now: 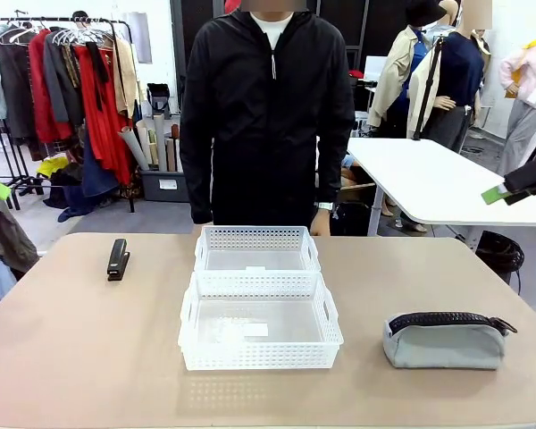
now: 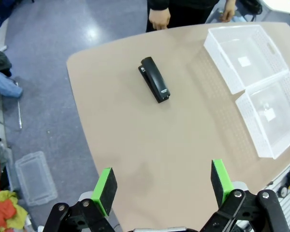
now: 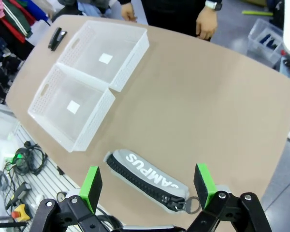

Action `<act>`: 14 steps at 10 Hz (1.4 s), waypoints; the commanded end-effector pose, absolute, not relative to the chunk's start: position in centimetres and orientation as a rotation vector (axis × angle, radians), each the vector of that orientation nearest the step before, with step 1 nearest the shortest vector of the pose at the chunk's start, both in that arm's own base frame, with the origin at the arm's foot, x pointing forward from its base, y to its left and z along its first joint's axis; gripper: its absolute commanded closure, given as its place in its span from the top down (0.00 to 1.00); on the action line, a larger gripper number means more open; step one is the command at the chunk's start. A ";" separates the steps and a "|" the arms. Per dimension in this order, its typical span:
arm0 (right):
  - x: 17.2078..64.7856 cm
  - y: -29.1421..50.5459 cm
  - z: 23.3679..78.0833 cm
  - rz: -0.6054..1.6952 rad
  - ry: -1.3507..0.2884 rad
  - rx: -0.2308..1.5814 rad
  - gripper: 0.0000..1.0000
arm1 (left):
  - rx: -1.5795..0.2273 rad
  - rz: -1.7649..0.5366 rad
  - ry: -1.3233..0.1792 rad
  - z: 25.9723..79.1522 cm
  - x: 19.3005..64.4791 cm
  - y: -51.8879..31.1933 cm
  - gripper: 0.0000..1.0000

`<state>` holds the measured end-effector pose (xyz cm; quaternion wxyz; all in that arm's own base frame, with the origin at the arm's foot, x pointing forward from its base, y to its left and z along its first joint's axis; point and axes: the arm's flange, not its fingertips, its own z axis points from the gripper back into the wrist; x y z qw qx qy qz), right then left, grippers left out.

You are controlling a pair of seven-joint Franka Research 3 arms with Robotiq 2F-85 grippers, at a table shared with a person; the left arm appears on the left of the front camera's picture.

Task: Distribute items into two baskets.
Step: Pick up the Pencil pouch that the person points to.

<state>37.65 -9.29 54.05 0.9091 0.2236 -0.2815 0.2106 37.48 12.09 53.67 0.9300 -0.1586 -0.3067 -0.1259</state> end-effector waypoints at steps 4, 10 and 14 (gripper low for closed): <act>37.6 -13.6 53.8 0.477 -0.594 0.550 1.00 | -0.411 -0.260 -0.663 53.0 38.1 13.8 1.00; 37.3 -15.1 53.4 0.468 -0.605 0.581 1.00 | -0.431 -0.280 -0.665 53.2 38.4 13.5 1.00; 36.9 -14.8 53.1 0.442 -0.589 0.574 1.00 | -0.426 -0.292 -0.689 53.8 38.4 13.1 1.00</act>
